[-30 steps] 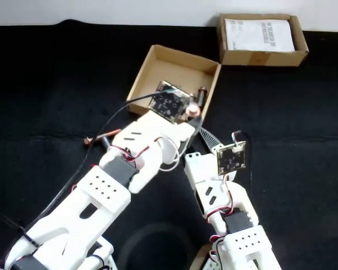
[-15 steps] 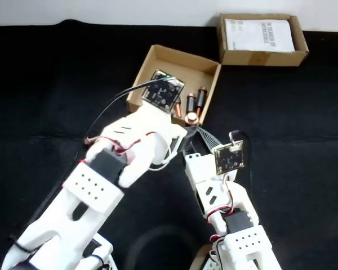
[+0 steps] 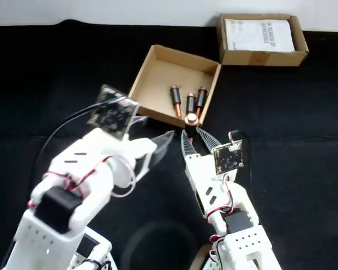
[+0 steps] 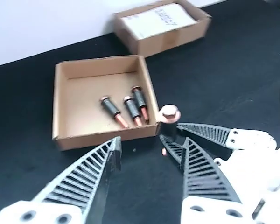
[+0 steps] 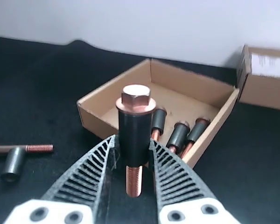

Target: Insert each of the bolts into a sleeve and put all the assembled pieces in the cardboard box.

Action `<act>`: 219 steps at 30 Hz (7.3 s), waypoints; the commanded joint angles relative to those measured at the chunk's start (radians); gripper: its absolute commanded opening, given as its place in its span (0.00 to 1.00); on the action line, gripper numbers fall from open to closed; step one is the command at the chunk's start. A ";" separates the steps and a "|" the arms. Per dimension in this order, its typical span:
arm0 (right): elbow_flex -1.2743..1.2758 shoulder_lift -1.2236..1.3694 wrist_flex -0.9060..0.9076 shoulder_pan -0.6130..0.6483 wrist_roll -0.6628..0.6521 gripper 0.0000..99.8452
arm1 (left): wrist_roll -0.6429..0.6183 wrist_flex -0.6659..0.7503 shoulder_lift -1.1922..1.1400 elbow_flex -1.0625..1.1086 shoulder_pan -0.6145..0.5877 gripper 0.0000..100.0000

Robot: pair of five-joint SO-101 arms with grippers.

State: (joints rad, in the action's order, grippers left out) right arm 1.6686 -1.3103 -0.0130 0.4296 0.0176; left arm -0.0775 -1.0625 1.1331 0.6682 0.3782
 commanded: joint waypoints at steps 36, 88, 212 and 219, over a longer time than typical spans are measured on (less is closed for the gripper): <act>-1.127 0.634 0.536 -0.035 0.046 0.01 | 0.003 -0.149 0.676 0.601 -0.837 0.01; -2.904 2.345 1.518 0.128 -0.351 0.09 | 0.002 0.107 0.676 1.027 -1.234 0.01; -3.163 2.149 1.689 0.369 -0.011 0.01 | 0.006 0.068 0.676 1.027 -1.230 0.01; -3.410 1.992 1.778 0.328 -0.011 0.01 | 0.005 0.063 0.668 1.027 -1.208 0.01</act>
State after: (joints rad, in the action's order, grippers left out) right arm -1.6226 0.8132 1.7484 0.7948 0.0084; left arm -0.0790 -0.9950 1.8021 1.6763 -0.8447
